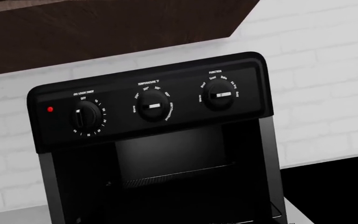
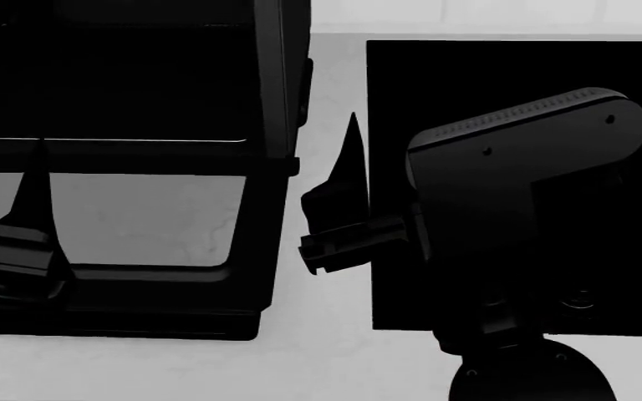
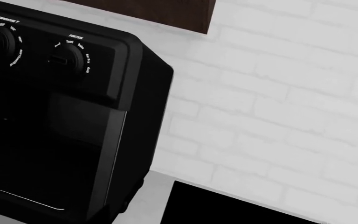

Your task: Fully slide the toaster oven rack0 out.

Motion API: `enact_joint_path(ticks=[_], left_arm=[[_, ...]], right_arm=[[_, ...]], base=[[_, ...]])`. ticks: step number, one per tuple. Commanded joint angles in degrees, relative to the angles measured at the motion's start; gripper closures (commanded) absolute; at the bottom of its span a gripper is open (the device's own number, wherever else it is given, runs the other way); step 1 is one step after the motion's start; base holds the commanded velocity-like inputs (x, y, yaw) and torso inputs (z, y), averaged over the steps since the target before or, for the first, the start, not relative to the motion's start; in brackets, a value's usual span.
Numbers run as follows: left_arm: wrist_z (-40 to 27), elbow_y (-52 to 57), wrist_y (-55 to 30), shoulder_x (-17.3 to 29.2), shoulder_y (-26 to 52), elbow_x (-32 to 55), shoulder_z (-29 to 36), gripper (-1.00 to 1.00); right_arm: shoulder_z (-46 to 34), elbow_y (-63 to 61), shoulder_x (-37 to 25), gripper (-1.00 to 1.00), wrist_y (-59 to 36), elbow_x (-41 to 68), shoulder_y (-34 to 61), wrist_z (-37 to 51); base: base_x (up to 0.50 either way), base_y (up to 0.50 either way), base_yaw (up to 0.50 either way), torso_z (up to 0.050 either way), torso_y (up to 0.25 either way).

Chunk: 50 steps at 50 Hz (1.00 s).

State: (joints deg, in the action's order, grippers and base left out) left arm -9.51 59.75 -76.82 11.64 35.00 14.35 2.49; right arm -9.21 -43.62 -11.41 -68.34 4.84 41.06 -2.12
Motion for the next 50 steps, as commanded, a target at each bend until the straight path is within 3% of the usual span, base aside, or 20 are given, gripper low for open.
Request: enact_joint_path(ticks=[1, 13, 16, 21, 25, 29, 41, 50], left_arm=[[-3.84, -0.13, 0.1, 1.57, 0.35, 5.09, -0.56, -1.0], [-5.22, -1.41, 1.45, 2.98, 0.19, 6.39, -0.42, -1.0], [-6.57, -1.8, 0.08, 8.36, 3.03, 4.58, 6.18, -1.0], [-5.92, -3.69, -5.96, 13.31, 11.74, 4.7, 12.14, -1.0], [-6.75, -4.09, -10.22, 18.34, 17.61, 4.7, 24.72, -1.0], [-6.37, -7.0, -12.55, 19.8, 23.93, 5.5, 31.41, -1.0], [-1.37, -23.44, -7.04, 21.77, 38.74, 4.12, 51.39, -1.0], [3.11, -34.38, -1.43, 21.41, 44.21, 2.47, 60.72, -1.0]], right_arm=[[-0.24, -0.21, -0.33, -1.0, -0.12, 0.23, 0.11, 0.26], [-0.36, -0.1, -0.45, -1.0, 0.15, 0.82, -0.03, 0.16], [-0.41, 0.42, -0.54, -1.0, 0.74, 1.02, -0.24, 0.0], [0.13, 0.43, -0.78, -1.0, 0.56, 1.3, 0.14, -0.15], [0.62, 0.07, -1.06, -1.0, 0.15, 1.58, 0.19, -0.33], [0.57, -0.64, -1.48, -1.0, -1.06, 1.72, 0.97, -0.4], [0.41, -0.75, -1.68, -1.0, -1.61, 1.79, 1.76, 0.06], [0.64, -1.25, -1.69, -1.0, -2.15, 1.94, 1.97, 0.41]], base=[[0.18, 0.04, 0.0, 0.0, 0.0], [0.05, 0.01, 0.0, 0.0, 0.0], [0.0, 0.0, 0.0, 0.0, 0.0], [0.0, 0.0, 0.0, 0.0, 0.0], [0.0, 0.0, 0.0, 0.0, 0.0], [0.0, 0.0, 0.0, 0.0, 0.0], [0.0, 0.0, 0.0, 0.0, 0.0], [0.0, 0.0, 0.0, 0.0, 0.0]])
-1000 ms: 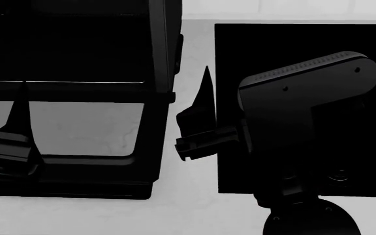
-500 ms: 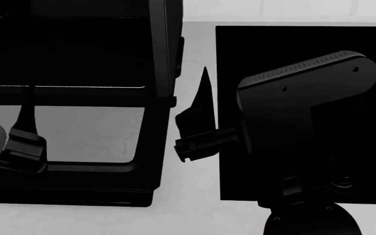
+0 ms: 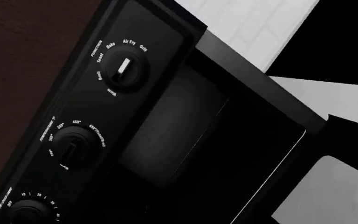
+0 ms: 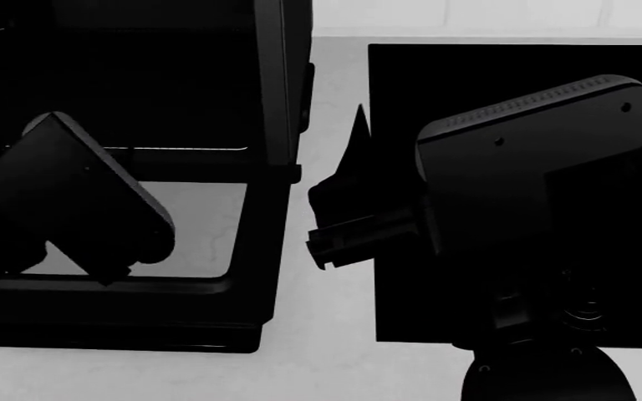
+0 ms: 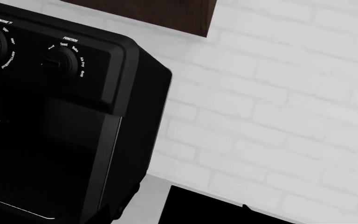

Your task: Fully slide the toaster oven rack0 out.

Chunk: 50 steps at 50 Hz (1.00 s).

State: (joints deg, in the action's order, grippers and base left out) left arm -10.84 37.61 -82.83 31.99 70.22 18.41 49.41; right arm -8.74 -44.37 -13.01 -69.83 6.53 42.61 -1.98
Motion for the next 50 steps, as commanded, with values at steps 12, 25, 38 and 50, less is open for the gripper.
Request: enact_joint_path(ticks=[12, 25, 38, 50], left_arm=[[8.44, -23.68, 11.8, -0.99, 10.44, -2.67, 19.08, -1.0], [12.29, -36.13, 19.25, -3.47, 10.48, -3.52, 22.38, -1.0], [14.73, -51.95, 27.59, -8.39, 11.43, -5.53, 24.56, -1.0], [14.96, -51.86, 28.1, -8.08, 10.91, -5.0, 24.07, 1.0]], right_arm=[[0.55, -0.73, -0.16, -1.0, -0.29, 0.78, -0.05, 0.26], [0.24, -0.2, -0.22, -1.0, 0.58, 1.02, -0.38, 0.54], [0.59, 0.86, -0.53, -1.0, 2.11, 1.33, -1.17, 0.59], [-0.2, 1.35, -0.55, -1.0, 2.37, 1.43, -0.95, 0.99]], base=[[0.0, 0.0, 0.0, 0.0, 0.0], [0.0, 0.0, 0.0, 0.0, 0.0], [0.0, 0.0, 0.0, 0.0, 0.001], [0.0, 0.0, 0.0, 0.0, 0.0]])
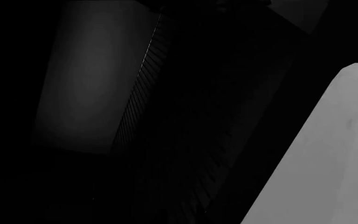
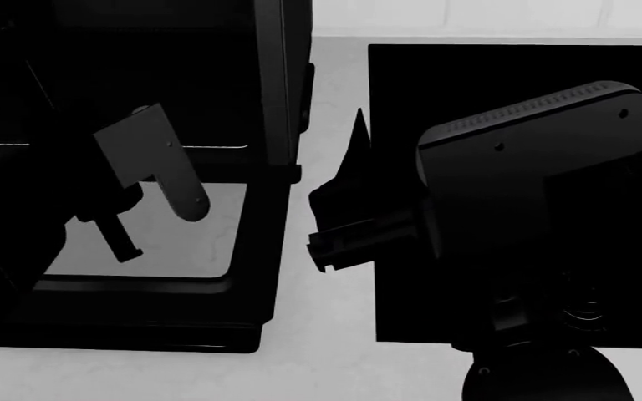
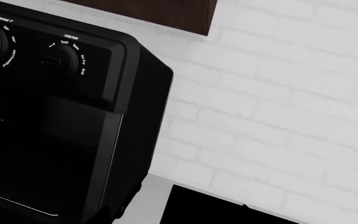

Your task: Fully slide the toaster oven rack0 out.

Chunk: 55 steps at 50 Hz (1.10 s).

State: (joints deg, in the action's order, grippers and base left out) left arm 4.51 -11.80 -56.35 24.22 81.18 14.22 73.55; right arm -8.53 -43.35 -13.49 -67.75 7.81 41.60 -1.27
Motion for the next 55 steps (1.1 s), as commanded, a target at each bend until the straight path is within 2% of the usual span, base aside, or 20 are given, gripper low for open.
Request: enact_joint_path(ticks=[1, 7, 18, 32, 34, 36, 39, 43, 46, 53, 54, 55], left_arm=[[-0.6, -1.61, 1.31, -0.05, -0.08, -0.71, -0.29, 1.0], [-2.87, 7.07, -2.83, 2.68, -0.95, 0.17, -1.84, 1.0], [-8.87, 28.7, -16.1, 8.08, -3.99, 2.18, -5.14, 1.0], [-15.08, 51.41, -32.31, 11.57, -8.5, 4.69, -8.58, 1.0], [-20.14, 54.41, -33.61, 12.52, -7.83, 10.27, -8.64, 1.0], [-32.22, 55.31, -33.62, 13.39, -4.71, 25.07, -9.27, 1.0], [-46.68, 54.97, -33.56, 13.59, -0.93, 42.73, -9.14, 1.0], [-59.51, 54.9, -33.41, 13.67, 2.4, 56.7, -8.55, 1.0], [-64.41, 54.68, -32.98, 13.85, 4.14, 62.31, -8.29, 1.0], [-69.88, 54.04, -31.86, 14.33, 5.98, 66.68, -6.98, 1.0], [-70.83, 54.06, -32.02, 14.4, 6.34, 67.09, -6.75, -1.0], [-71.58, 54.15, -31.81, 14.58, 6.51, 68.37, -6.85, -1.0]], right_arm=[[-0.52, 0.3, -0.11, -1.0, 0.27, 0.15, 0.08, 0.31], [-0.56, 0.23, -0.23, -1.0, 0.28, 0.24, 0.07, 0.46], [-0.6, 0.37, -0.32, -1.0, 0.51, 0.43, 0.01, 0.64], [-0.97, 0.25, -0.52, -1.0, 0.19, 0.68, 0.33, 0.96], [-0.81, 0.19, -0.57, -1.0, 0.16, 0.75, 0.31, 0.97], [-0.64, 0.18, -0.58, -1.0, 0.28, 0.85, 0.17, 0.96], [-0.45, 0.03, -0.72, -1.0, 0.21, 0.97, 0.14, 0.94], [-0.31, -0.07, -0.78, -1.0, 0.14, 1.1, 0.1, 0.98], [-0.3, -0.25, -0.83, -1.0, -0.07, 1.22, 0.14, 1.0], [-0.5, -0.23, -0.93, -1.0, -0.1, 1.35, 0.17, 1.15], [-0.52, -0.09, -0.95, -1.0, 0.04, 1.35, 0.11, 1.16], [-0.5, -0.12, -0.98, -1.0, 0.07, 1.37, 0.04, 1.18]], base=[[0.0, 0.0, 0.0, 0.0, 0.0], [0.0, 0.0, 0.0, 0.0, 0.0], [-0.01, 0.0, 0.0, 0.0, 0.005], [-0.01, 0.0, 0.0, 0.0, 0.004], [-0.01, 0.0, 0.0, 0.0, 0.006], [0.0, 0.0, 0.0, 0.0, 0.0], [0.0, 0.0, 0.0, 0.0, 0.003], [0.0, 0.0, 0.0, 0.0, 0.005], [0.0, 0.0, 0.0, 0.0, 0.004], [0.0, 0.0, 0.0, 0.0, 0.0], [0.0, 0.0, 0.0, 0.0, 0.0], [0.0, 0.0, 0.0, 0.0, 0.0]])
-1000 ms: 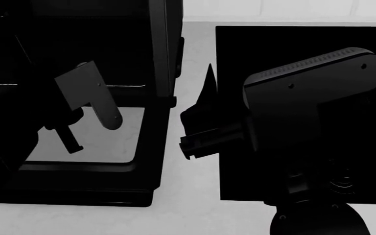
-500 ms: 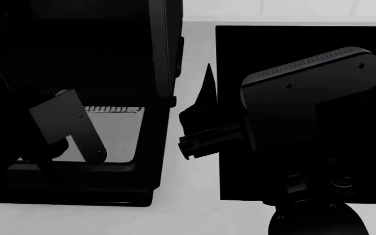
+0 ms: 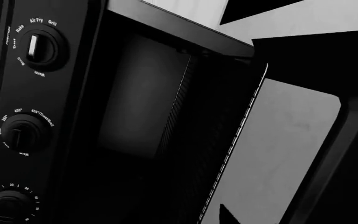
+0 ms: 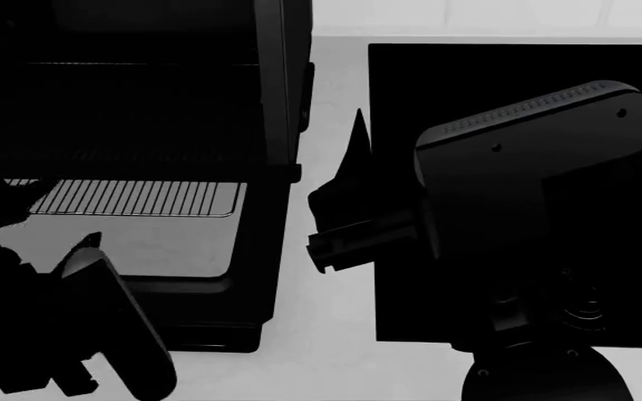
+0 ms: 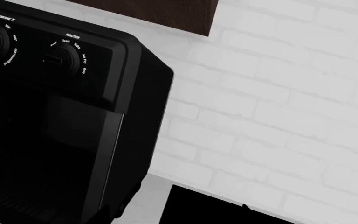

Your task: Fully slide the toaster oven rack0 out.

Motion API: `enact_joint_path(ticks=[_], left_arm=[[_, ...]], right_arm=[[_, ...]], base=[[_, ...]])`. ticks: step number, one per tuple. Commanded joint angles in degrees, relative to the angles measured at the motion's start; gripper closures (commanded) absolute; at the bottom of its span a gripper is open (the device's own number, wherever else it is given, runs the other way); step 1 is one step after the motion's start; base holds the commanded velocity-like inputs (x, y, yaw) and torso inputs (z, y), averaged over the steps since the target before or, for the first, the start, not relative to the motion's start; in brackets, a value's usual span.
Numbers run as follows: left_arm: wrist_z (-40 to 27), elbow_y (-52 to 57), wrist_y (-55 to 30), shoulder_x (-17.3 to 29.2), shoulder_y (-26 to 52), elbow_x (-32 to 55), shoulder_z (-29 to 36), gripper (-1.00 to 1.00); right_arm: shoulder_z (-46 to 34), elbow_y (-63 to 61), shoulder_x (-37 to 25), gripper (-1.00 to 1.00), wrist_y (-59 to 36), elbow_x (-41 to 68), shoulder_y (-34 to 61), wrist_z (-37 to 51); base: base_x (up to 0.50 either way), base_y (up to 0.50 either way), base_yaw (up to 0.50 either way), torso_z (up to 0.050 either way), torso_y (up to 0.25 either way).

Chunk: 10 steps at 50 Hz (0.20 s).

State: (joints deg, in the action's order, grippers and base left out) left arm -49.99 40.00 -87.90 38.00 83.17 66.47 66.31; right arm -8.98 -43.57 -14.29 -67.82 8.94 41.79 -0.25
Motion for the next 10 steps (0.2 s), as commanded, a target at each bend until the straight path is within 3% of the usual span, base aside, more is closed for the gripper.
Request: enact_joint_path(ticks=[1, 10], left_arm=[[-18.87, 2.6, -0.25, 1.01, 4.91, 17.83, 0.19, -1.0], [-38.82, 5.14, 4.37, 2.52, 12.79, 39.94, 4.3, -1.0]], right_arm=[[-0.06, 0.05, -0.21, -1.0, 0.11, 0.26, -0.19, 0.17], [0.02, -0.14, -0.37, -1.0, -0.16, 0.44, 0.06, 0.37]], base=[[0.0, 0.0, 0.0, 0.0, 0.0], [0.0, 0.0, 0.0, 0.0, 0.0]])
